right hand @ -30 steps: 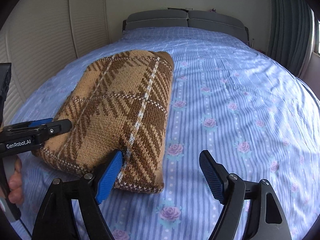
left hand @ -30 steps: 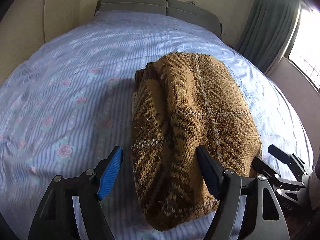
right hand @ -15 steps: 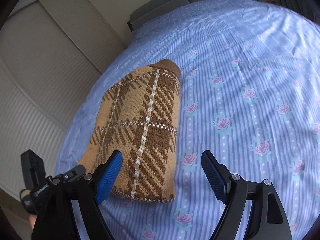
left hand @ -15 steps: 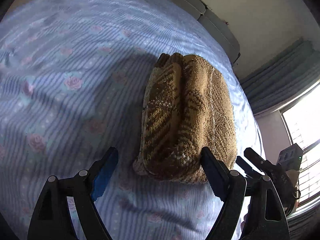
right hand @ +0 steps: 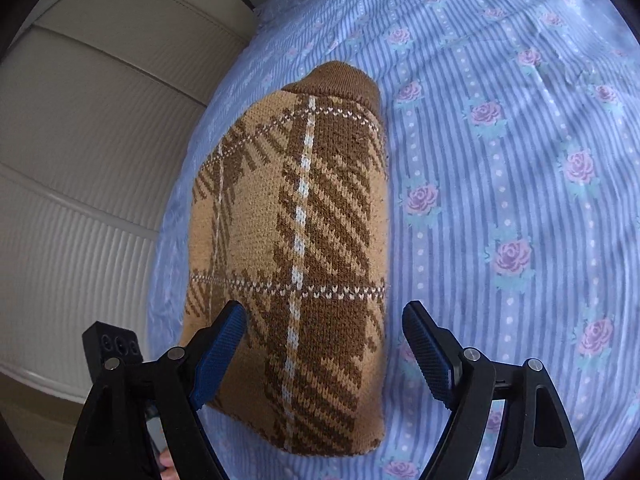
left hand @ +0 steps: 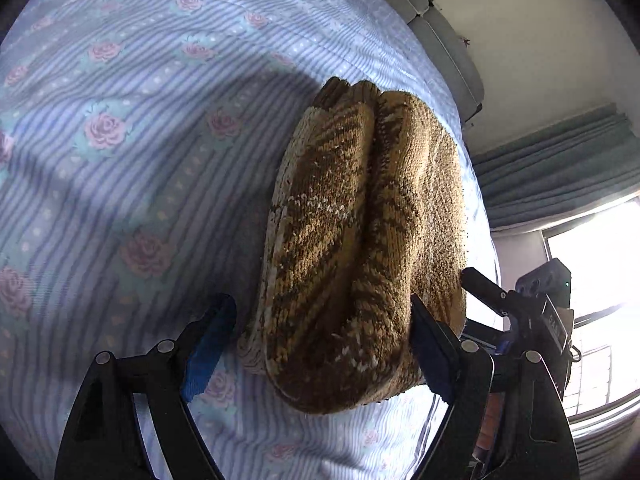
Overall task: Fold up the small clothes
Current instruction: 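Grip the folded sweater with both tools and lift it off the bed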
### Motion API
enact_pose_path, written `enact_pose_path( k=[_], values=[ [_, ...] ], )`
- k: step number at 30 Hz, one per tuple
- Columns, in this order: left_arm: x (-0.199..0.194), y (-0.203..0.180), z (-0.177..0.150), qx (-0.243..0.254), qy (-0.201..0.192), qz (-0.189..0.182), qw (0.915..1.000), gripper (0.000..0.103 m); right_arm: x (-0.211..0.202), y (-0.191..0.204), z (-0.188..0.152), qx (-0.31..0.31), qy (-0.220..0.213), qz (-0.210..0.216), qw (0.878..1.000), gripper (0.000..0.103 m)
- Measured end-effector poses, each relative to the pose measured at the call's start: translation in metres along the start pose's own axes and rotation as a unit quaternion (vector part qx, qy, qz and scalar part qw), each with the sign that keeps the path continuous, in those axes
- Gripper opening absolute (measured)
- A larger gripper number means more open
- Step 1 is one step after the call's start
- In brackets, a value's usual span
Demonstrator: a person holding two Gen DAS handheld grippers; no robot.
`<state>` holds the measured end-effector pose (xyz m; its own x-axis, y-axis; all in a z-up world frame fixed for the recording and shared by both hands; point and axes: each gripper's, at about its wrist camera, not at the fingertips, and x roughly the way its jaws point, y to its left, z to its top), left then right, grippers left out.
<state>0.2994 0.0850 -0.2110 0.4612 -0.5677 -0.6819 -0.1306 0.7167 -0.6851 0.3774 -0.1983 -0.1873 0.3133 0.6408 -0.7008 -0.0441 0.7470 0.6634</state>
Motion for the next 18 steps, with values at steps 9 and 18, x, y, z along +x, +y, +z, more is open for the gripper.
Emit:
enact_pose_path(
  k=[9, 18],
  values=[
    [0.002, 0.006, -0.005, -0.016, 0.003, -0.016, 0.9997, 0.067, 0.036, -0.004, 0.015, 0.042, 0.066, 0.054, 0.995, 0.082],
    [-0.011, -0.013, -0.008, 0.011, -0.004, -0.020, 0.9997, 0.041, 0.036, 0.017, -0.004, 0.038, 0.044, 0.056, 0.997, 0.059]
  ],
)
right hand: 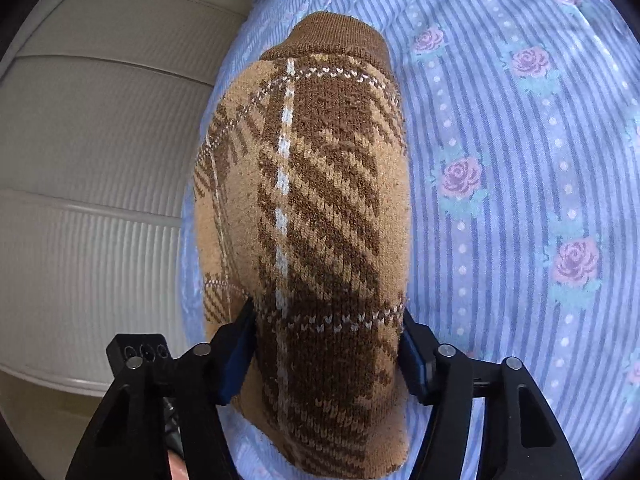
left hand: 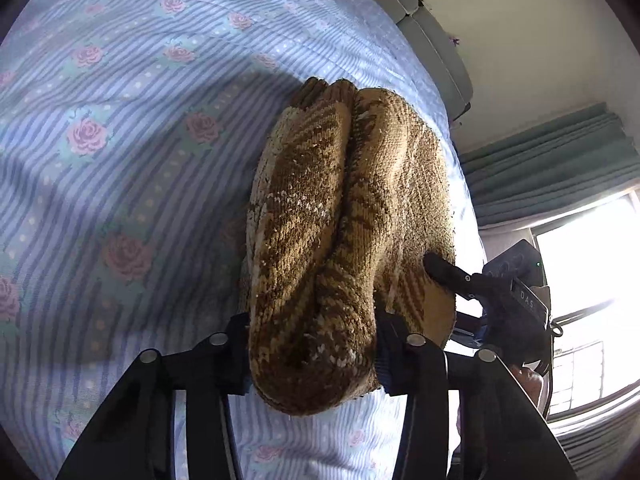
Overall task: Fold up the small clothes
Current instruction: 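Grip the folded sweater with both tools and lift it off the bed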
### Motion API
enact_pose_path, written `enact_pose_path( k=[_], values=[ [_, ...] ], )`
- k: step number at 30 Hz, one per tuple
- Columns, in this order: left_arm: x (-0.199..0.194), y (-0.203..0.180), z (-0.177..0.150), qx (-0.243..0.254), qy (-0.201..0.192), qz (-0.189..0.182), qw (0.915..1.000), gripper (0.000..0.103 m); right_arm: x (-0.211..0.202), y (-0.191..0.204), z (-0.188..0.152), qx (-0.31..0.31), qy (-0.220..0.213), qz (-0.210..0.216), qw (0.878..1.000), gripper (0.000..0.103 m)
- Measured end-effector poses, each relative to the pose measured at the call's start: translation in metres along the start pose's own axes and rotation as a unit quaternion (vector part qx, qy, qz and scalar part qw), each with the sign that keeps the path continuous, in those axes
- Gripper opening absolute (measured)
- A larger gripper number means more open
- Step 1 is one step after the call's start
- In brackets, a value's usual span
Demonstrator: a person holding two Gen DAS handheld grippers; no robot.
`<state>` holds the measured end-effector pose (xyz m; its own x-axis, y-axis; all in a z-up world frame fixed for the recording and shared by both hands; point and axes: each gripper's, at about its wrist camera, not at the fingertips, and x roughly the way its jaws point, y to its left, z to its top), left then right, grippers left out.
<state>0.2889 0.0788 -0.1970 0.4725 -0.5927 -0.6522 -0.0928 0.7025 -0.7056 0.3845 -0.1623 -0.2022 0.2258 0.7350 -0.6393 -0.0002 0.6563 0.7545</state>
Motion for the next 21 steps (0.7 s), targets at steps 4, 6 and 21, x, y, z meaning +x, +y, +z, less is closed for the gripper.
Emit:
enact_pose_path(
  k=[4, 6, 21],
  values=[
    [-0.004, -0.010, 0.000, 0.014, -0.006, 0.006, 0.9999, 0.035, -0.006, 0.005, -0.009, -0.004, -0.012, -0.001, 1.000, 0.054],
    [-0.010, -0.015, -0.001, 0.023, -0.009, 0.006, 0.9997, 0.033, -0.014, 0.010, -0.019, -0.011, -0.021, 0.007, 1.000, 0.053],
    [-0.079, -0.022, 0.008, 0.056, -0.036, -0.005, 0.9978, 0.033, -0.018, 0.086, -0.055, -0.039, -0.047, 0.044, 0.997, 0.050]
  ],
)
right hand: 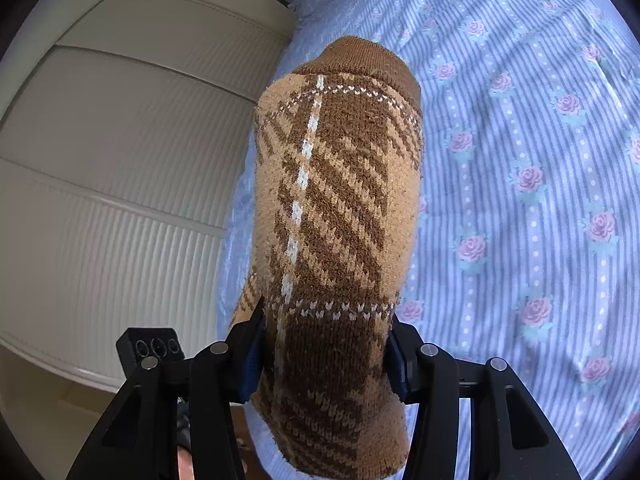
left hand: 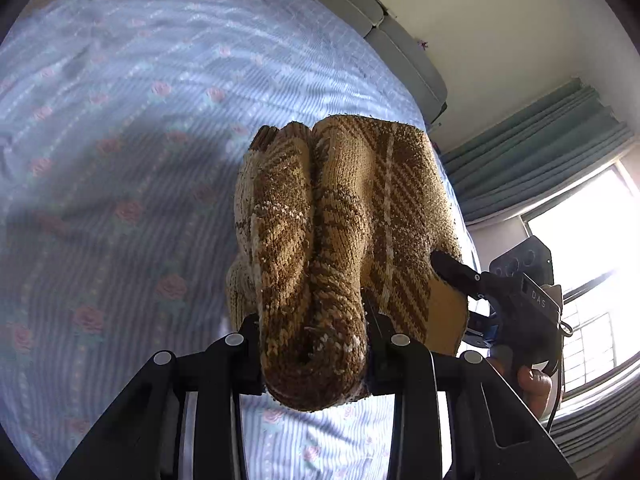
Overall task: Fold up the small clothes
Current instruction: 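Grip the folded sweater with both tools and lift it off the bed, then carry the folded sweater to the bed corner and set it down with both tools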
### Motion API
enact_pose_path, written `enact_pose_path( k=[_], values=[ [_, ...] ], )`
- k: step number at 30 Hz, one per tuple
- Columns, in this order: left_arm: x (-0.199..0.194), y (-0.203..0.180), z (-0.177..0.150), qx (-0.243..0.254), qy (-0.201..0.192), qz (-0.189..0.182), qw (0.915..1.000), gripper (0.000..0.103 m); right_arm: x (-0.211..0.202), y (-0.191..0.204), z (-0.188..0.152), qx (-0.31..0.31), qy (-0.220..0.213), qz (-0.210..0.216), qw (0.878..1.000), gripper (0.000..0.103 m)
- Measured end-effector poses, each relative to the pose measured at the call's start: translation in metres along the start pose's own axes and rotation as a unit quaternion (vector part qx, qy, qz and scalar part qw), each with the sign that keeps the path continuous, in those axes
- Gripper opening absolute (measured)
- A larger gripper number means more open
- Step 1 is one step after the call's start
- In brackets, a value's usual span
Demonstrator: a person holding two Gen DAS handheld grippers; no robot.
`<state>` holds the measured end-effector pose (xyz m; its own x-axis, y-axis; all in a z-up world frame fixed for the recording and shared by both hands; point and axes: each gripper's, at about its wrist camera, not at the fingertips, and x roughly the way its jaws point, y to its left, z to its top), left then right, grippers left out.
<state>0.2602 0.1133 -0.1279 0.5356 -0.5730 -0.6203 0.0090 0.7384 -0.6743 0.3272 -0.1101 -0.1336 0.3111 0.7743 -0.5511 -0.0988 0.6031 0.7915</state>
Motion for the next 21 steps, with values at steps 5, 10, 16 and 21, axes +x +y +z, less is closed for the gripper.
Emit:
enact_pose_path(
  k=[5, 10, 16, 21],
  values=[
    [-0.046, 0.010, 0.017, -0.001, -0.032, 0.004, 0.9995, 0.033, 0.025, 0.053, -0.002, -0.021, -0.002, 0.017, 1.000, 0.050],
    [-0.111, 0.045, 0.046, -0.006, -0.071, 0.021, 0.9973, 0.033, 0.080, 0.117, -0.007, -0.043, 0.004, 0.043, 0.998, 0.050],
    [-0.193, 0.103, 0.095, 0.003, -0.115, 0.070, 0.9910, 0.033, 0.173, 0.195, -0.008, -0.058, 0.010, 0.082, 0.995, 0.050],
    [-0.243, 0.168, 0.137, 0.005, -0.140, 0.103, 0.9848, 0.033, 0.256, 0.253, -0.015, -0.072, 0.000, 0.106, 0.992, 0.050]
  ],
)
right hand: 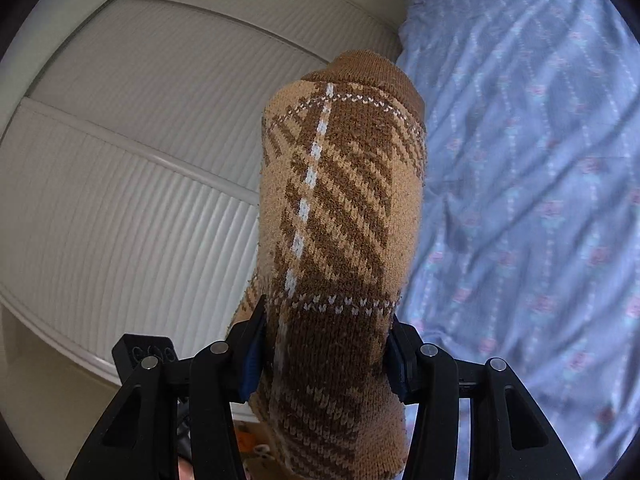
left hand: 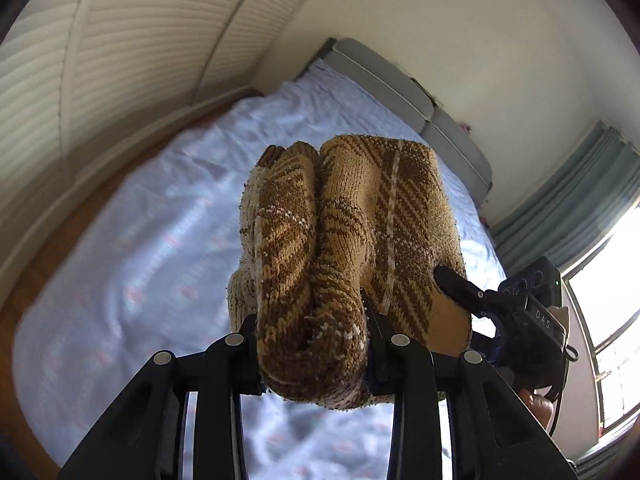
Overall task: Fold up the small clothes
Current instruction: 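Carry the folded sweater to the bed corner and set it down with both tools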
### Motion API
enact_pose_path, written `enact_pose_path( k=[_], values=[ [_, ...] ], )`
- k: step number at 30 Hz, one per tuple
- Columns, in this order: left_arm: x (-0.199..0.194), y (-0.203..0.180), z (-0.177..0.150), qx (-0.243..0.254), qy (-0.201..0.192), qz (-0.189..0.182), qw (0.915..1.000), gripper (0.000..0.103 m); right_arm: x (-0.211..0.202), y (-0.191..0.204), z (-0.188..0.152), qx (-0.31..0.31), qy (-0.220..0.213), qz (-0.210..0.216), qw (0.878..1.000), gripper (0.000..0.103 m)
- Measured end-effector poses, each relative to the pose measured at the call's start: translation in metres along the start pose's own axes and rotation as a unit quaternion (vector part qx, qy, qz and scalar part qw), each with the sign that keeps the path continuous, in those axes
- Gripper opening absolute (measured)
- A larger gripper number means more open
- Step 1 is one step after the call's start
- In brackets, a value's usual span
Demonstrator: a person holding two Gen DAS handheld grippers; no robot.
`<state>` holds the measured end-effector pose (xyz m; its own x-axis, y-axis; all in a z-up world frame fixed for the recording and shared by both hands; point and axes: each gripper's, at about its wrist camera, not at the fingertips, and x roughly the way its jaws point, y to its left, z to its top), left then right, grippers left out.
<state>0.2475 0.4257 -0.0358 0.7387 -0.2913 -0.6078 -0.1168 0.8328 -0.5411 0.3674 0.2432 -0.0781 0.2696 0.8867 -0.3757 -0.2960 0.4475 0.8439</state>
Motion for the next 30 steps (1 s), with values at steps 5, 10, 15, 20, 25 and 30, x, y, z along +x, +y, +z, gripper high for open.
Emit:
enact_pose_path(
  k=[5, 10, 15, 20, 25, 30],
  values=[
    [0.018, 0.070, 0.030, -0.001, -0.008, 0.010, 0.9999, 0.033, 0.071, 0.003, -0.004, 0.005, -0.015, -0.002, 1.000, 0.050],
    [0.071, 0.126, 0.025, -0.023, 0.027, 0.021, 0.9992, 0.033, 0.127, -0.037, -0.019, 0.058, -0.010, -0.042, 0.997, 0.050],
    [0.084, 0.149, -0.005, -0.014, 0.025, 0.013, 0.9995, 0.037, 0.135, -0.072, -0.036, 0.069, 0.004, -0.070, 0.995, 0.055],
    [0.080, 0.158, -0.018, -0.020, 0.001, 0.015, 0.9997, 0.051, 0.138, -0.043, -0.031, -0.032, 0.021, -0.130, 0.991, 0.068],
    [0.062, 0.133, -0.018, 0.038, -0.029, 0.069, 0.9965, 0.051, 0.157, 0.023, -0.019, -0.159, 0.013, -0.176, 0.971, 0.068],
    [0.026, 0.096, -0.024, 0.084, -0.094, 0.115, 0.9854, 0.059, 0.151, 0.068, -0.026, -0.306, -0.012, -0.173, 0.936, 0.079]
  ],
)
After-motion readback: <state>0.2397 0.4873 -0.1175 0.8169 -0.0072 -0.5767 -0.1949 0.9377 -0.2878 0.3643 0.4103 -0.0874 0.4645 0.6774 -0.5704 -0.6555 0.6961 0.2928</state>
